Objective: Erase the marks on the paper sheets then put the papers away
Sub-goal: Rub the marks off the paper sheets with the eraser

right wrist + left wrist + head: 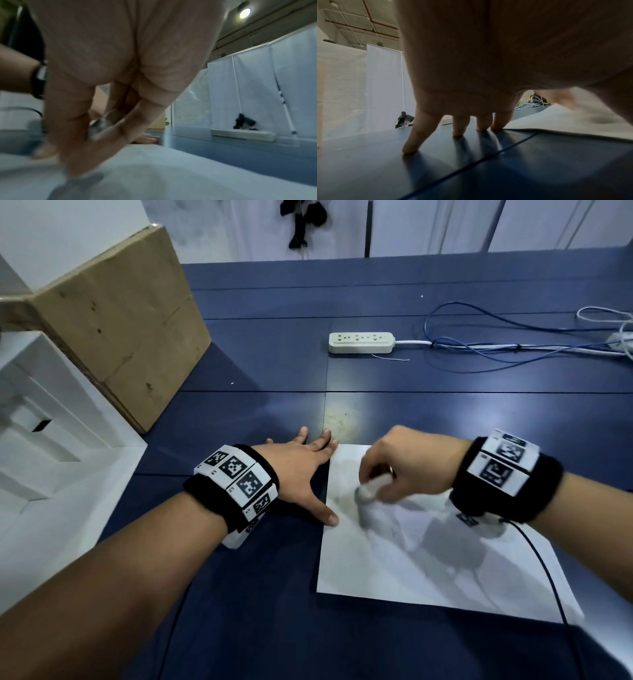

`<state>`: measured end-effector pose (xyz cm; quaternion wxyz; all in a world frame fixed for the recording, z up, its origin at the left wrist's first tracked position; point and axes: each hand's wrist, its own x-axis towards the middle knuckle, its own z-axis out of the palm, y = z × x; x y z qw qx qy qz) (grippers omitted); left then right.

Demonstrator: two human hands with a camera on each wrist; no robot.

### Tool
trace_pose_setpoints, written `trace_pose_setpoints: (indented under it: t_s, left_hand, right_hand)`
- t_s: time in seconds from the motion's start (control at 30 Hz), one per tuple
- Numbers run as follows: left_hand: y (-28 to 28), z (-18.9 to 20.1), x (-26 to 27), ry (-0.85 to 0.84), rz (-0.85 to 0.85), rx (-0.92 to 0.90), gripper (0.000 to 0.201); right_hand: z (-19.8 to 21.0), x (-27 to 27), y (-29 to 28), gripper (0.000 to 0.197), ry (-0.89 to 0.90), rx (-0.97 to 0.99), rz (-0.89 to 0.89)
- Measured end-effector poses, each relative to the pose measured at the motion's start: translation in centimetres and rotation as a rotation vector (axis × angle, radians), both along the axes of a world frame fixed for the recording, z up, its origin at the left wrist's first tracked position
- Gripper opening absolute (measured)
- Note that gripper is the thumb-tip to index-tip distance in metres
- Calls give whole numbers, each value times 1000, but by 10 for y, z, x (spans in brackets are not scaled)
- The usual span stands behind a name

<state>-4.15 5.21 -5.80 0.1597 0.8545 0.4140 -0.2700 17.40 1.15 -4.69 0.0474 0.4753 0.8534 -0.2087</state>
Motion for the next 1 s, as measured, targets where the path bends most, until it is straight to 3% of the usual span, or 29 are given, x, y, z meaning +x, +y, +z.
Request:
trace_pose_setpoints:
  t_s: [0.1, 0.3, 0.53, 0.77, 0.93, 1.0]
  left_hand:
    - [0, -1, 0, 2, 2, -1, 141]
    - [-1, 2, 0, -2, 5, -8, 139]
    - [1, -1, 0, 1, 6, -6, 140]
    - [0, 2, 1, -1, 4, -6, 139]
    - [1, 0, 0, -2, 4, -8, 140]
    - [1, -1, 0, -7, 5, -7, 140]
  right_hand:
    - [4, -7, -10, 24, -41, -103, 60]
    - [1, 3, 30, 18, -4, 121, -193]
    - [6, -5, -12, 22, -26, -127, 46]
    - [-3, 7, 27, 17, 24, 114, -202]
    - [4, 0, -12, 20, 6, -136, 21]
    - [6, -3, -7, 18, -22, -125, 34]
